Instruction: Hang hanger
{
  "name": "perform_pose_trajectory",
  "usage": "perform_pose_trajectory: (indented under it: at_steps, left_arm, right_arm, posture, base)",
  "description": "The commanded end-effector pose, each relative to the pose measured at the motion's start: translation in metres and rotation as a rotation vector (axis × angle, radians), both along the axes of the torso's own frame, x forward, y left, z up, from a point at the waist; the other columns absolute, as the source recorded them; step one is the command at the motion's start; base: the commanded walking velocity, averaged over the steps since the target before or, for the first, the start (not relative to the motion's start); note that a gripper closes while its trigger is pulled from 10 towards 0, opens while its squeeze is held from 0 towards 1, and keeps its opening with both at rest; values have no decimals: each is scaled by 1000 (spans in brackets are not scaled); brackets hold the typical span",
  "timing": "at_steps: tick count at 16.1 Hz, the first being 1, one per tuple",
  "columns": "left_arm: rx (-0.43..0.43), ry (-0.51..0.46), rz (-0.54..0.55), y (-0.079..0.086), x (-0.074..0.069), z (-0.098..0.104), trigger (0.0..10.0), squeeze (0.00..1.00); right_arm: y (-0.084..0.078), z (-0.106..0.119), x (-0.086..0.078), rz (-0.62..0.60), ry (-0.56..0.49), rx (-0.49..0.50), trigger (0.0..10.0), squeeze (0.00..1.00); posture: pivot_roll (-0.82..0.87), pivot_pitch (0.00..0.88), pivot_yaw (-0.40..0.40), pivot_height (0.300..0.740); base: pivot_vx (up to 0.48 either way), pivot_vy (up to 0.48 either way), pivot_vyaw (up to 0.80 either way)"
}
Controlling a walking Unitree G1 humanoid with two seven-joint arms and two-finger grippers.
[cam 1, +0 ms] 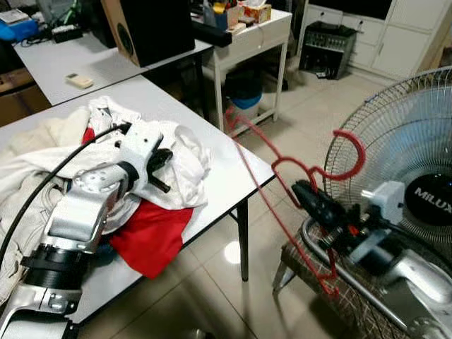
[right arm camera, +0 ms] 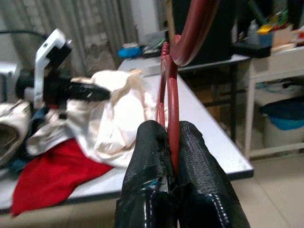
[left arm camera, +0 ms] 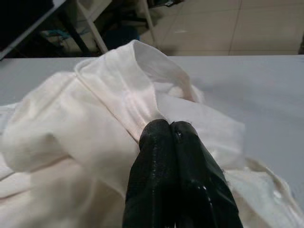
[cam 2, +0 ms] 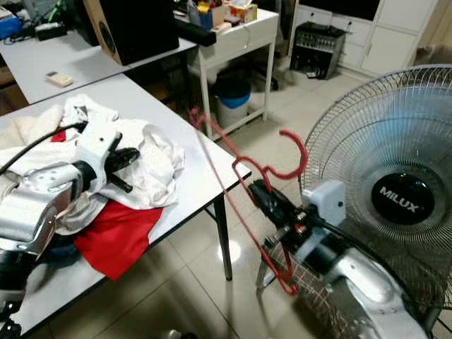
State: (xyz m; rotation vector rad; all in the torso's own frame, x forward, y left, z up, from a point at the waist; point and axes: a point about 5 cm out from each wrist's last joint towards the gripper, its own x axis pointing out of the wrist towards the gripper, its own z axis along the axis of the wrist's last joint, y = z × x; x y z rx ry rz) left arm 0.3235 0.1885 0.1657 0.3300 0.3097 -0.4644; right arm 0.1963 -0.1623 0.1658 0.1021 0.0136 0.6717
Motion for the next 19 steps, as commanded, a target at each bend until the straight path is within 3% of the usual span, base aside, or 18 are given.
perform_pose_trajectory:
  at_steps: [1,3,5,8,9,10,11,15,18,19]
  left_arm:
    - [6,2,-13,1,-1,3,0,0]
    - [15,7,-15,-2,-3,1,0,0]
    - [-13,54,-44,-11,-14,-7,0,0]
    - [-12,45,-30,-10,-17,-5,0,0]
    - [-14,55,-23,-11,-18,-7,10000,0]
    - [-9,58,-7,-13,-19,-9,10000,0]
    - [3,52,6,-15,-20,-11,10000,1000]
    - [49,52,-11,-23,-25,-17,10000,1000]
    - [131,-15,76,-20,-19,-15,10000,1000]
    - [162,-32,80,-19,-18,-15,10000,0]
  right_arm:
    - [1,6,-4,31,-10,9,10000,0]
    - [1,6,-8,52,9,14,10000,0]
    - [-1,2,-13,81,61,18,10000,0]
    - [-2,-5,-12,75,98,-13,10000,0]
    - [-3,-7,-10,66,101,-22,10000,0]
    - [-3,-7,-9,60,103,-31,10000,0]
    - [-1,-7,-8,61,104,-32,10000,0]
    - [3,-7,-9,73,108,-33,10000,0]
    - [5,-9,-8,80,110,-39,10000,0]
    - [6,-9,-8,84,111,-41,10000,0]
  posture:
    - [-66,0,117,740]
    - [-67,0,118,740]
    - [-64,8,107,740]
    - [-54,14,95,740]
    - [-53,13,95,740]
    - [-55,14,97,740]
    - [-56,14,97,740]
    - [-59,12,98,740]
    - [-60,10,98,740]
    - [-60,10,98,740]
  base:
    - [0,0,0]
    - [0,0,0]
    - [0,0,0]
    - [0,0,0]
    - [0,0,0]
    - [0,0,0]
    - [0,0,0]
    - [0,0,0]
    - [0,0,0]
    - [0,0,0]
